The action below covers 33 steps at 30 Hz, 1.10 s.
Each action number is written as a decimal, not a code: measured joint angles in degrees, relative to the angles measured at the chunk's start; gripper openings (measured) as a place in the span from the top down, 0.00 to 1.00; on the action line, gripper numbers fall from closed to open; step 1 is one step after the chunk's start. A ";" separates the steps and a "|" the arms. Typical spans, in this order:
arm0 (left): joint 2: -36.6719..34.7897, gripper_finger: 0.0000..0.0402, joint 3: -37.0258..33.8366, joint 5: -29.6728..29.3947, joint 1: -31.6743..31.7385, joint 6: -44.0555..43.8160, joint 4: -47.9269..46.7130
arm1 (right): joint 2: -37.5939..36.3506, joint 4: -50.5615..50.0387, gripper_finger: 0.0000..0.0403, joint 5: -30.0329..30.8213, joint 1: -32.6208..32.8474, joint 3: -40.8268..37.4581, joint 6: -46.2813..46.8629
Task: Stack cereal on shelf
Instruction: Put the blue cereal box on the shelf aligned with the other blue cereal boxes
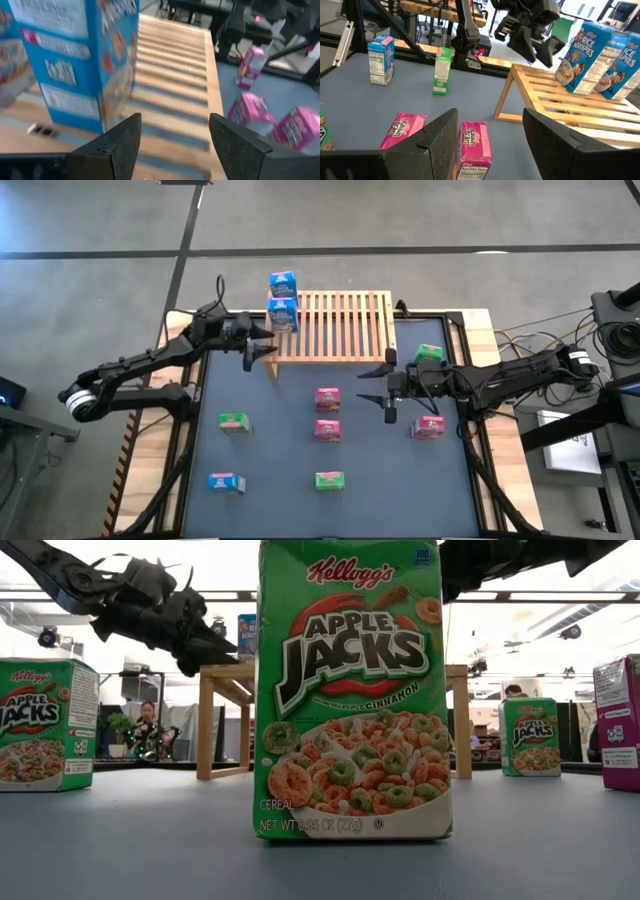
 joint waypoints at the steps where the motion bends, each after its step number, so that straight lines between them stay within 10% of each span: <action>1: -1.41 0.46 0.00 -0.33 0.00 0.99 -2.44 | -0.19 -0.90 0.47 0.01 0.00 0.00 0.02; 8: -12.23 0.46 -0.07 -1.01 -0.07 1.75 -12.64 | -4.31 -6.48 0.47 2.70 0.00 0.00 2.06; 24: -31.91 0.46 -14.44 -0.21 -6.02 -10.77 -2.07 | 4.58 -3.78 0.47 2.35 0.02 -0.44 7.08; 33: -36.41 0.47 -6.92 0.18 -14.66 -17.77 -14.56 | 4.47 -0.67 0.47 1.42 0.02 -0.55 5.85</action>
